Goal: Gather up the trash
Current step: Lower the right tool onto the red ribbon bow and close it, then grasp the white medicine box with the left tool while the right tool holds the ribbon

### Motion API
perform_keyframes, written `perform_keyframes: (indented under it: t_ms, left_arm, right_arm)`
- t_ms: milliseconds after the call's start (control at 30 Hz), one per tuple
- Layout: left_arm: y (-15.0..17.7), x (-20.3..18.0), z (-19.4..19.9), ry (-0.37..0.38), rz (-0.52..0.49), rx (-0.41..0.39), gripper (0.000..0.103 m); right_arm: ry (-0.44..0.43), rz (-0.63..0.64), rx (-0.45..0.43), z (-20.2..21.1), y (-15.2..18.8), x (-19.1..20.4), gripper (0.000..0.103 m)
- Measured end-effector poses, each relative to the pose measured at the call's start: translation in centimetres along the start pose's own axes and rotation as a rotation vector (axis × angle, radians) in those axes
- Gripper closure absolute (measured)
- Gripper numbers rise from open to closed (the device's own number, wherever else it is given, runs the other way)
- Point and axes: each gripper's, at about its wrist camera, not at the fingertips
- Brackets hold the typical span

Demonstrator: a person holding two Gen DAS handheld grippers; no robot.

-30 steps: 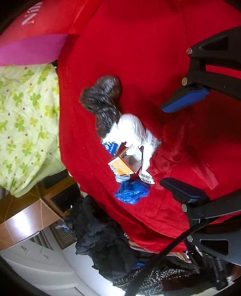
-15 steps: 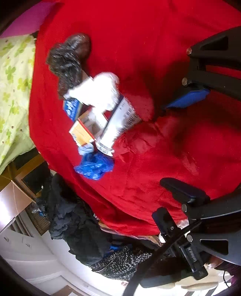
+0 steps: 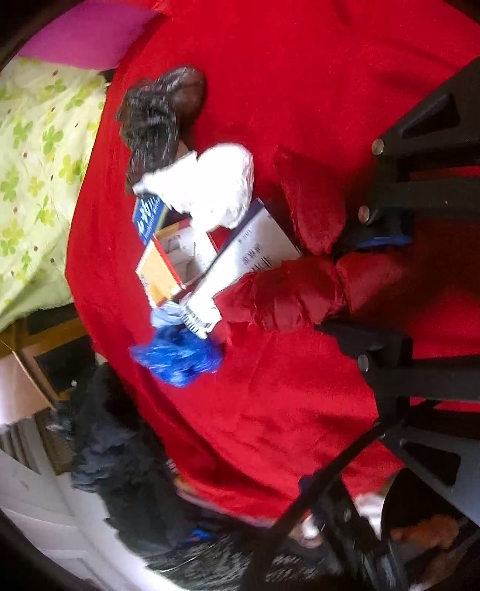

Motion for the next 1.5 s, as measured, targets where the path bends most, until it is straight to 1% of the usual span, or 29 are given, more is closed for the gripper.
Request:
perform_keyframes:
  t_ms: [100,167,267,367,433,500,600,667,767,900,1033,1133,1267,1400,1500]
  left_arm:
    - [0.1,-0.5,-0.2,-0.013,-0.019,0.002,0.029]
    - [0.1,-1.2,-0.6,-0.016,-0.036,0.015,0.029]
    - [0.2,-2.5,-1.6,-0.02,-0.066,0.06,0.029]
    - [-0.3,-4.5,-2.7,-0.03,-0.105,0.092,0.029]
    - [-1.2,-5.9,-3.4,-0.004,-0.095,0.102,0.029]
    - [-2.6,-7.5,-3.9,0.018,-0.08,0.095,0.029]
    - [-4.4,-9.9,-5.1,0.022,-0.071,0.097,0.029]
    - [-5.2,-11.2,-6.7,0.014,-0.065,0.128,0.029]
    - [-5.9,-12.2,-8.8,0.013,-0.031,0.175,0.029]
    - [-6.6,-13.0,-10.9,0.003,0.016,0.2,0.029]
    - [-6.1,-12.8,-12.6,-0.023,0.046,0.234,0.029]
    - [-5.5,-12.8,-12.5,-0.025,0.027,0.218,0.029]
    - [-4.8,-11.8,-11.6,-0.013,0.026,0.245,0.029]
    - [-4.5,-10.1,-11.0,-0.028,0.023,0.287,0.03]
    - [-4.4,-8.8,-9.7,-0.029,0.028,0.296,0.03]
  right_arm:
    - [-0.05,-0.061,-0.06,2.8,-0.1,-1.7,0.07]
    - [-0.091,-0.109,-0.122,5.0,-0.3,-3.2,0.07]
    - [-0.047,-0.143,-0.212,8.3,-0.2,-5.2,0.07]
    - [-0.013,-0.19,-0.267,10.2,0.0,-6.8,0.07]
    - [0.013,-0.207,-0.293,11.3,0.2,-7.6,0.07]
    - [0.031,-0.221,-0.31,12.1,0.3,-8.4,0.07]
    - [0.038,-0.244,-0.327,13.3,0.3,-9.3,0.07]
    - [0.037,-0.249,-0.334,14.0,0.4,-9.8,0.07]
    - [0.041,-0.25,-0.347,14.5,0.6,-9.9,0.07]
    - [0.041,-0.25,-0.351,14.7,0.8,-9.9,0.07]
    - [0.041,-0.252,-0.35,14.8,0.9,-10.0,0.07]
    - [0.04,-0.259,-0.351,15.0,0.9,-10.1,0.07]
    - [0.044,-0.262,-0.35,15.1,0.9,-10.2,0.07]
    - [0.048,-0.265,-0.348,15.0,0.9,-10.2,0.07]
    - [0.047,-0.266,-0.343,14.9,0.9,-10.1,0.07]
Point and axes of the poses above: each gripper's, at about its wrist camera, not at the fingertips, and z roughly against the way its jaws point, x to its left, y to its underside, and after that the axes turned 4 degrees about x, right-handed
